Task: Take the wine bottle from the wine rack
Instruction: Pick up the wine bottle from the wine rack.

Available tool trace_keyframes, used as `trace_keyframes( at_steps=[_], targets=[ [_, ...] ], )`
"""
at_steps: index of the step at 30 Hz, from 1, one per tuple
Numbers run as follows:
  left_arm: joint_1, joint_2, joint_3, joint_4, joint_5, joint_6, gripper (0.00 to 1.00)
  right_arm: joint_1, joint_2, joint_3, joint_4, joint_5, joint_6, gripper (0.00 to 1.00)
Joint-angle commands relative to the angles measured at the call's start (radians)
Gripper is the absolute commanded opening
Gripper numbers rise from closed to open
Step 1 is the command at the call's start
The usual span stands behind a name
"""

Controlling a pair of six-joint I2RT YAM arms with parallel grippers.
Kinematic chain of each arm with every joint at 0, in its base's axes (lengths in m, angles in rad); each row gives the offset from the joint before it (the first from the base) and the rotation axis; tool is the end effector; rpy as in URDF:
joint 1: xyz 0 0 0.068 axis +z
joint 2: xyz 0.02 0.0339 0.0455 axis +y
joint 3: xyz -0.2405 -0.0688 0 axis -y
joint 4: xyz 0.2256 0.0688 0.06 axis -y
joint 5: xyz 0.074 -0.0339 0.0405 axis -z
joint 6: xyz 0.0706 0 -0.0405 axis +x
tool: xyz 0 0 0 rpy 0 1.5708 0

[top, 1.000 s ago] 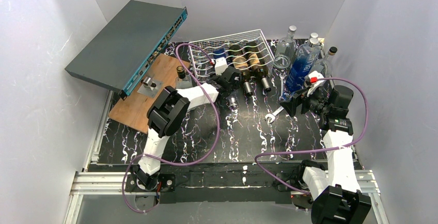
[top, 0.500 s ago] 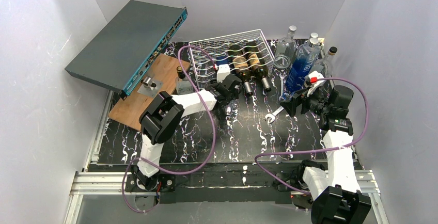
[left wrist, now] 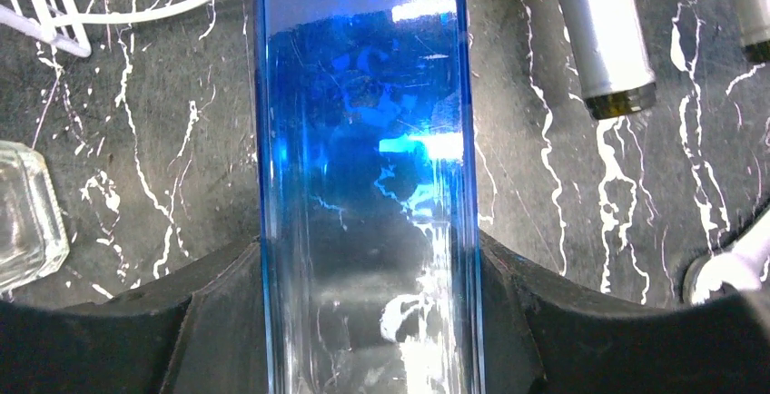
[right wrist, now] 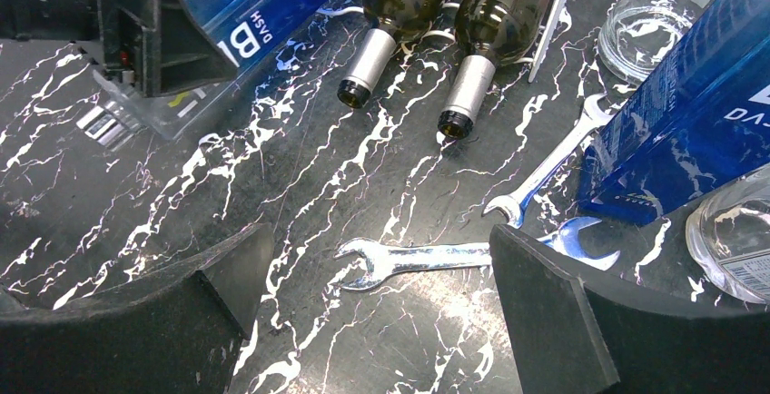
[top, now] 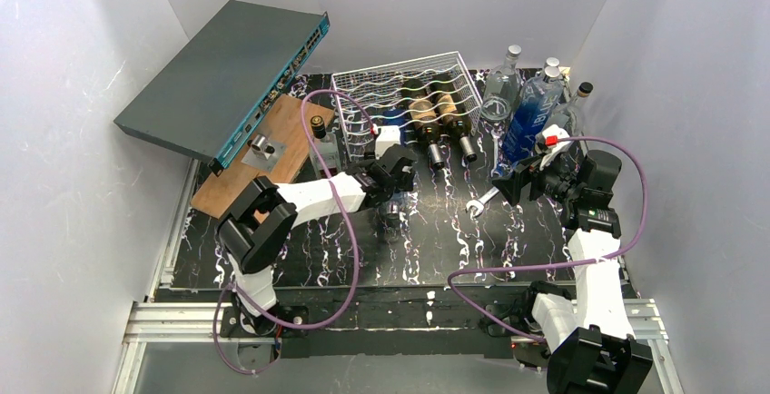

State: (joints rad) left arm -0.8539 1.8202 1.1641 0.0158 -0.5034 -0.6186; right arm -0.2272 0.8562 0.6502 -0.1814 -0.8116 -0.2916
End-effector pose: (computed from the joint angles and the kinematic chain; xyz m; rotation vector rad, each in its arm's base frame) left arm 0.2909 -0.2819 0.1753 -0.0229 2.1372 -0.3107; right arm 0.2152 0.0028 0.2614 -0.5719 1.7655 0.4331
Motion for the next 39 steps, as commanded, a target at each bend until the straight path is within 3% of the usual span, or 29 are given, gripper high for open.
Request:
trace_keyframes(
  at_steps=[1,21,30,39],
  targets=[
    [-0.020,-0.162,-0.006,0.141,-0.073,0.030,0.00,-0.004,-0.020,-0.004,0.023,-0.009,-0.004,0.98],
    [-0.076,-0.371,-0.184,0.117,-0.025,0.073,0.00,-0.003,-0.019,-0.006,0.025,-0.013,-0.006,0.98],
    [-0.082,-0.495,-0.235,-0.009,0.050,0.036,0.00,-0.004,-0.019,-0.010,0.026,-0.019,-0.006,0.98],
    [-0.082,-0.615,-0.236,-0.203,0.223,0.043,0.00,-0.003,-0.022,-0.016,0.030,-0.062,-0.018,0.98]
  ],
)
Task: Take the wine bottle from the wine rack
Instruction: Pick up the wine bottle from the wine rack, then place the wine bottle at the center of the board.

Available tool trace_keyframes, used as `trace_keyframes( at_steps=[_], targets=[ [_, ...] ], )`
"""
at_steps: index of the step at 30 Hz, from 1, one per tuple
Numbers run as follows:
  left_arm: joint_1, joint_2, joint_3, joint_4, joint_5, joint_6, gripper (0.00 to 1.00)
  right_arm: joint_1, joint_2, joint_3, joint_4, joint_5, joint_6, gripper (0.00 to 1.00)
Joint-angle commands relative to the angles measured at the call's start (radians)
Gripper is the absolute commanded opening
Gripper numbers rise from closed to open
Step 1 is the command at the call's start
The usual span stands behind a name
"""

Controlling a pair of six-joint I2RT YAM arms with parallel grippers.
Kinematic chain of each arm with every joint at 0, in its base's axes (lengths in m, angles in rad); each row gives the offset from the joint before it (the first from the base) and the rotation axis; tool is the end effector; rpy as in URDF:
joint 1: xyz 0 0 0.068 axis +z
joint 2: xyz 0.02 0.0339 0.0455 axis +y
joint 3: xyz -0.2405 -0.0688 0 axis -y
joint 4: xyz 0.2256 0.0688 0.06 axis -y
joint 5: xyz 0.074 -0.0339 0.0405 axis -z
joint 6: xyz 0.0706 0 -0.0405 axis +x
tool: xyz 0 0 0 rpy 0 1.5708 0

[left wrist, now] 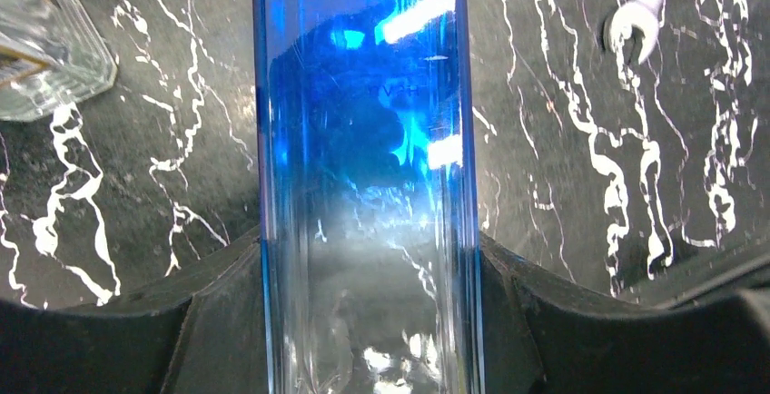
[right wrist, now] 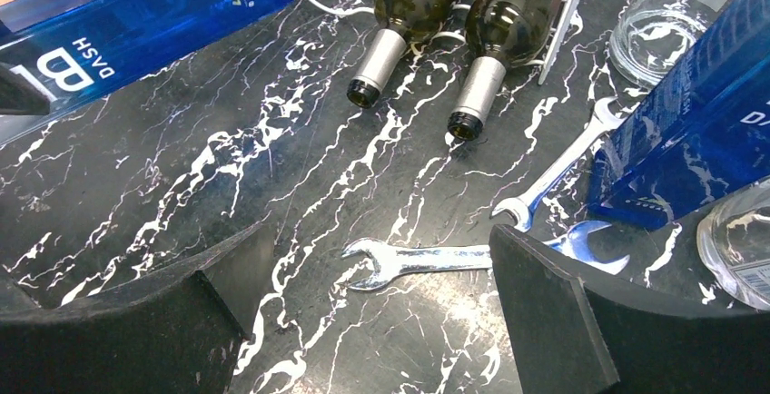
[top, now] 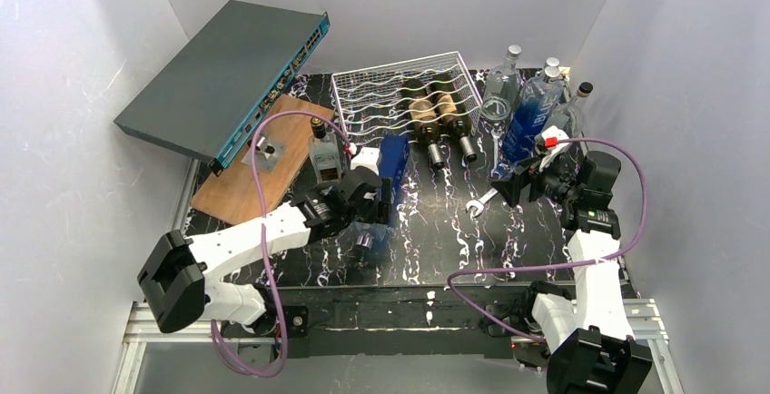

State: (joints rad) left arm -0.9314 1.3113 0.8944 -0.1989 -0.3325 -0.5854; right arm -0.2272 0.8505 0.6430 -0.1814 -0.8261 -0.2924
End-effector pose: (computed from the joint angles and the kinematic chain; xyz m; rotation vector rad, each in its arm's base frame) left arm 0.1997 -0.2300 0.2282 0.1893 2.1854 -0.5115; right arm 0.2136 0.0039 0.2603 -0.5807 1.7607 0.4468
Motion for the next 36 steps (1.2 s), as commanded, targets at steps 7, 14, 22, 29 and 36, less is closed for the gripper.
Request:
trace_keyframes(
  at_steps=[7,14,22,29,36],
  targets=[
    [-0.004,-0.139,0.111,-0.183,0.193,0.000,0.00,0.018,-0.022,-0.021,0.021,-0.129,-0.059,0.98],
    [-0.005,-0.147,0.172,-0.314,0.326,-0.048,0.00,0.127,0.006,-0.024,-0.053,-0.207,-0.266,0.99],
    [-0.004,-0.123,0.263,-0.389,0.434,-0.109,0.00,0.247,0.131,0.088,-0.466,-0.338,-0.874,0.98],
    [-0.005,-0.065,0.331,-0.433,0.494,-0.209,0.00,0.350,0.228,0.181,-0.552,-0.344,-1.065,0.98],
    [0.001,0.011,0.380,-0.433,0.589,-0.277,0.00,0.504,0.286,0.227,-0.509,-0.236,-1.064,0.98]
  ],
)
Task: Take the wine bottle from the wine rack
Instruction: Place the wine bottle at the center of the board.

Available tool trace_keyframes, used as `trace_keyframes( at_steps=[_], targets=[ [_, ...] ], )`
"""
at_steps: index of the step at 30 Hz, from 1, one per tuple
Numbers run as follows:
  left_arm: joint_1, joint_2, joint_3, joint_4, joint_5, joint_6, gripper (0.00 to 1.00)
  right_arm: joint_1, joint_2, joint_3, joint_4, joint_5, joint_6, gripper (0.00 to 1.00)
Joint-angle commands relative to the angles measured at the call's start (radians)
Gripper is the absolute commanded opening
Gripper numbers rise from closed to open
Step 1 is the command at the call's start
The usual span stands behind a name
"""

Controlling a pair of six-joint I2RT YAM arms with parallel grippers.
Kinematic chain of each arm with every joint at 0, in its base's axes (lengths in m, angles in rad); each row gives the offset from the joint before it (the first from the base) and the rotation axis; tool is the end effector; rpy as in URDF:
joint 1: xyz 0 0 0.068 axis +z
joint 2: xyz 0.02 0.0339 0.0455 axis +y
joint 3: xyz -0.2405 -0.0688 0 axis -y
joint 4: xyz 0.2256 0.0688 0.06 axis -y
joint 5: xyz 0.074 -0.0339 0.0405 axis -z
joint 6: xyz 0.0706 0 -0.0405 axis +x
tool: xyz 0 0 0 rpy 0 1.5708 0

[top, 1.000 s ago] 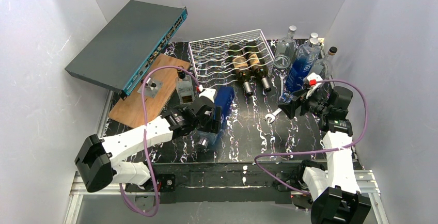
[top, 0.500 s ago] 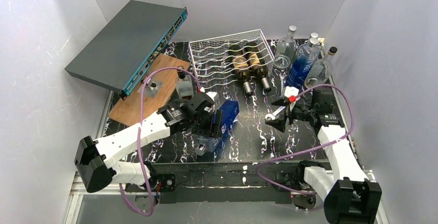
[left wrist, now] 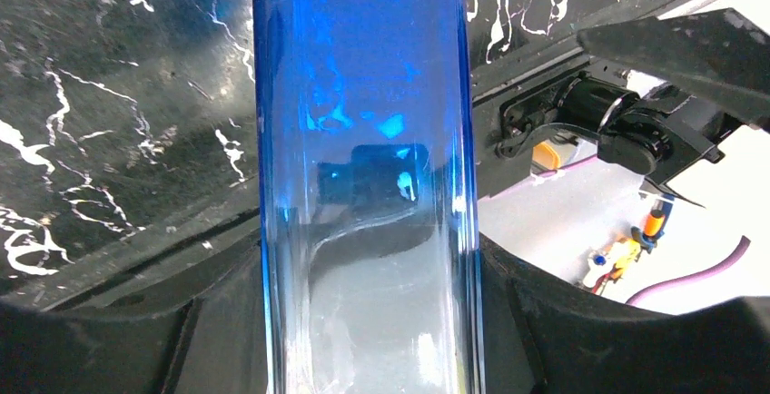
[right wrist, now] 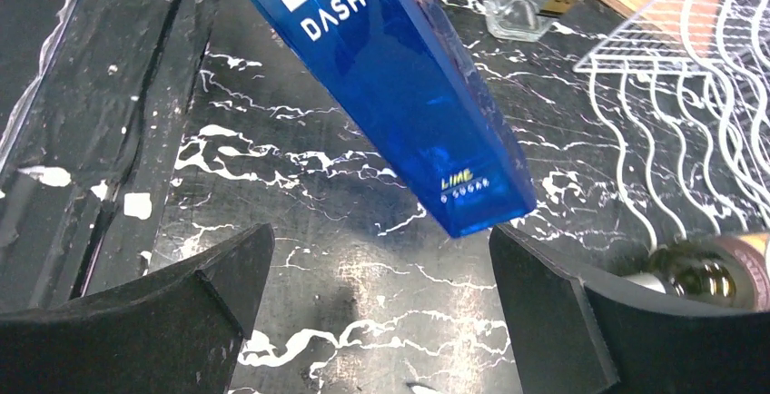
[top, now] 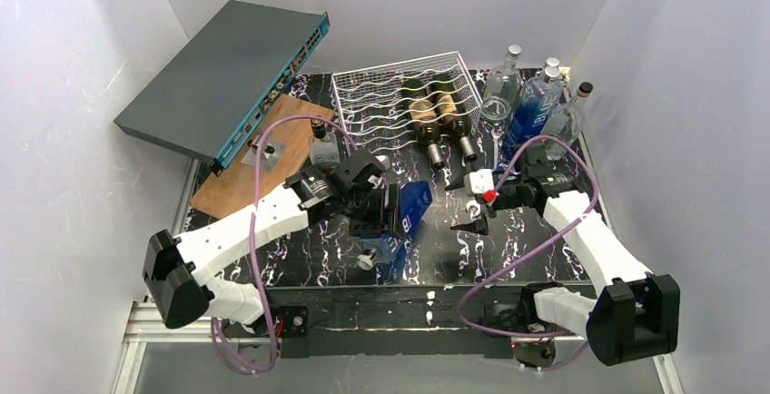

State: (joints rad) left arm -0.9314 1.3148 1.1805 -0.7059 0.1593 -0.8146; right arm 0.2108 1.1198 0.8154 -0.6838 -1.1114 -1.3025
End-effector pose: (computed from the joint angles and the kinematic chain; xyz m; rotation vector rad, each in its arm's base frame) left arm 0.1620 -0.2367 0.2684 0.2348 2.6335 -0.9100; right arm 0.1885 0.1051 0.2316 -1.6383 1.1947 0.7477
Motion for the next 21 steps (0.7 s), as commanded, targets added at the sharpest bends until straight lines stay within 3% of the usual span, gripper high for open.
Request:
trace_keyframes(
  at_steps=[1,9,21],
  targets=[
    [0.003,0.019,0.105,0.074,0.115,-0.054,0.00,0.087,0.021,0.063,-0.004,0.069,-0.055,0.98],
    [0.010,0.097,0.166,0.080,0.208,-0.073,0.00,0.224,0.039,0.076,0.039,0.179,-0.037,0.98],
    [0.011,0.131,0.172,0.122,0.309,-0.090,0.00,0.285,0.055,0.080,0.102,0.220,0.005,0.98]
  ],
)
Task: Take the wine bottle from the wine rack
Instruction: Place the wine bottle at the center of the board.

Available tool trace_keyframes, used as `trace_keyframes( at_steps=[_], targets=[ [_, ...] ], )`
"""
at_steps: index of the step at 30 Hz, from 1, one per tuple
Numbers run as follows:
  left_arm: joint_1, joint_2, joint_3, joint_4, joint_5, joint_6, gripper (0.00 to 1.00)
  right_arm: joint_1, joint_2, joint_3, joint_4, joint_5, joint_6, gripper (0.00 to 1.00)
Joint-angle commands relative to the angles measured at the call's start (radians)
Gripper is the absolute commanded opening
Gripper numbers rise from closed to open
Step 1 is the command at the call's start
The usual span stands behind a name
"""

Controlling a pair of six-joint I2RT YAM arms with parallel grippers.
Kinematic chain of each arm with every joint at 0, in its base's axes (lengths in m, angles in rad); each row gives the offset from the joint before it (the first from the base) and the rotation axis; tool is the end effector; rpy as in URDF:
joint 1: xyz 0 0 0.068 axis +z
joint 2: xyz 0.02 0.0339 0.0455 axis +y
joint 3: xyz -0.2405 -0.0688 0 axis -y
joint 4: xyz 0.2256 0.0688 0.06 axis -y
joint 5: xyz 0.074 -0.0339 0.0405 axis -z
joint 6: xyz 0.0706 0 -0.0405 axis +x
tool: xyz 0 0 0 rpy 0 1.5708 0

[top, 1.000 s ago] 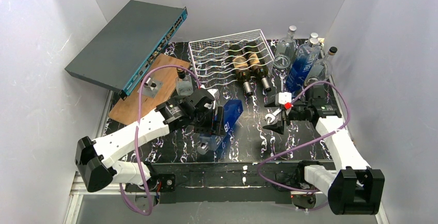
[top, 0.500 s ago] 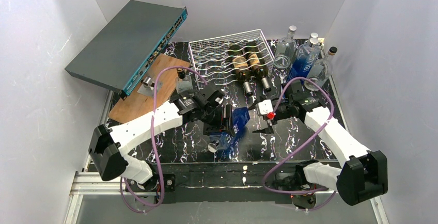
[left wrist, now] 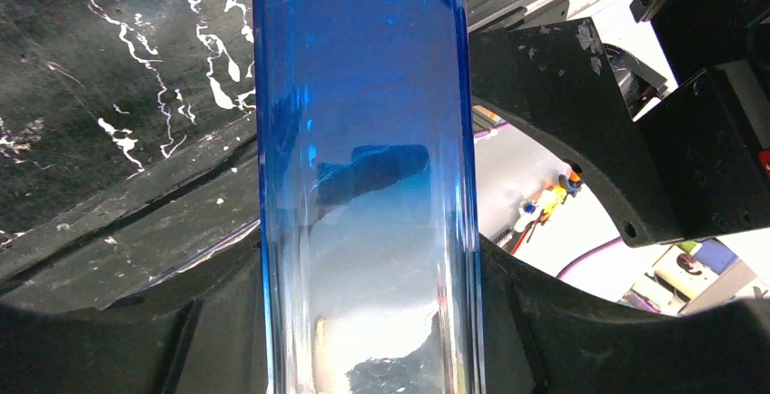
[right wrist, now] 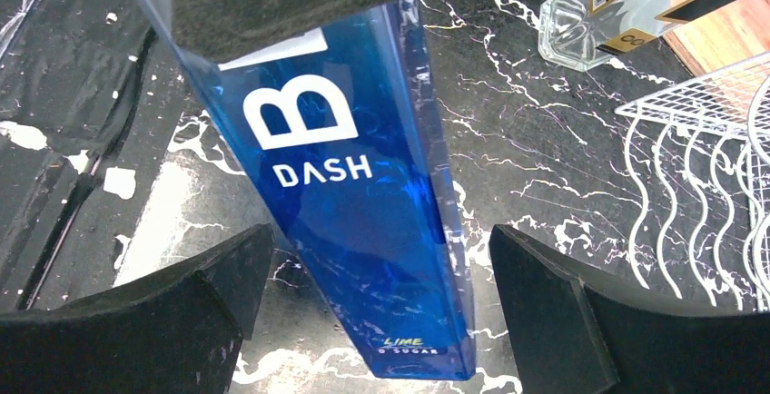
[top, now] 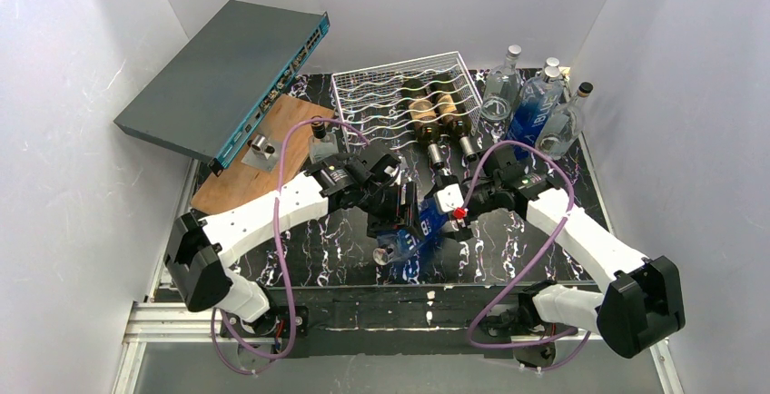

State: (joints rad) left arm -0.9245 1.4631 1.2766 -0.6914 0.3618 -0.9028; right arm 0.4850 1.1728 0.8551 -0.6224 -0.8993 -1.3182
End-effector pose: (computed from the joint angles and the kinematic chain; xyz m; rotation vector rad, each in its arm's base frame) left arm 0.1706 -0.2676 0.2620 0.2140 2.7817 -1.1067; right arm 0.1772 0.1558 0.2265 -1.8905 1.0650 0.6630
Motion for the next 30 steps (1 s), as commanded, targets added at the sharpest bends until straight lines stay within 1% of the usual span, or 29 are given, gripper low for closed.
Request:
trace_keyframes(
  at_steps=[1,9,13,18,19,20,21,22,23,24,26,28,30],
  targets=[
    [0.004,-0.013,0.077,0.113,0.111,-0.003,0.00,0.013,0.003,0.037,0.042,0.006,0.023,0.98],
    [0.009,0.006,0.083,0.166,0.150,-0.023,0.00,0.038,0.001,0.002,0.065,-0.007,0.030,0.98],
    [0.016,0.015,0.078,0.196,0.183,-0.038,0.00,0.045,0.001,-0.013,0.072,-0.020,0.028,0.96],
    [0.031,0.008,0.054,0.259,0.222,-0.065,0.00,0.052,0.003,-0.037,0.087,-0.038,0.032,0.87],
    [0.032,0.007,0.048,0.267,0.226,-0.068,0.00,0.053,0.002,-0.037,0.087,-0.039,0.031,0.83],
    [0.033,0.006,0.042,0.270,0.228,-0.070,0.00,0.053,0.001,-0.034,0.086,-0.041,0.033,0.77],
    [0.039,0.001,0.029,0.283,0.228,-0.075,0.00,0.052,-0.002,-0.030,0.083,-0.042,0.036,0.67],
    [0.051,-0.013,0.003,0.316,0.225,-0.096,0.00,0.052,-0.006,-0.029,0.080,-0.043,0.037,0.51],
    [0.061,-0.033,-0.036,0.360,0.223,-0.119,0.06,0.052,-0.012,-0.036,0.082,-0.041,0.040,0.34],
    [0.069,-0.048,-0.053,0.388,0.219,-0.130,0.16,0.051,-0.022,-0.046,0.087,-0.040,0.045,0.24],
    [0.073,-0.062,-0.073,0.408,0.214,-0.141,0.30,0.049,-0.031,-0.056,0.094,-0.042,0.053,0.19],
    [0.074,-0.069,-0.083,0.409,0.208,-0.135,0.46,0.048,-0.039,-0.066,0.106,-0.050,0.064,0.15],
    [0.074,-0.076,-0.086,0.403,0.203,-0.124,0.58,0.046,-0.041,-0.071,0.115,-0.063,0.080,0.11]
  ],
)
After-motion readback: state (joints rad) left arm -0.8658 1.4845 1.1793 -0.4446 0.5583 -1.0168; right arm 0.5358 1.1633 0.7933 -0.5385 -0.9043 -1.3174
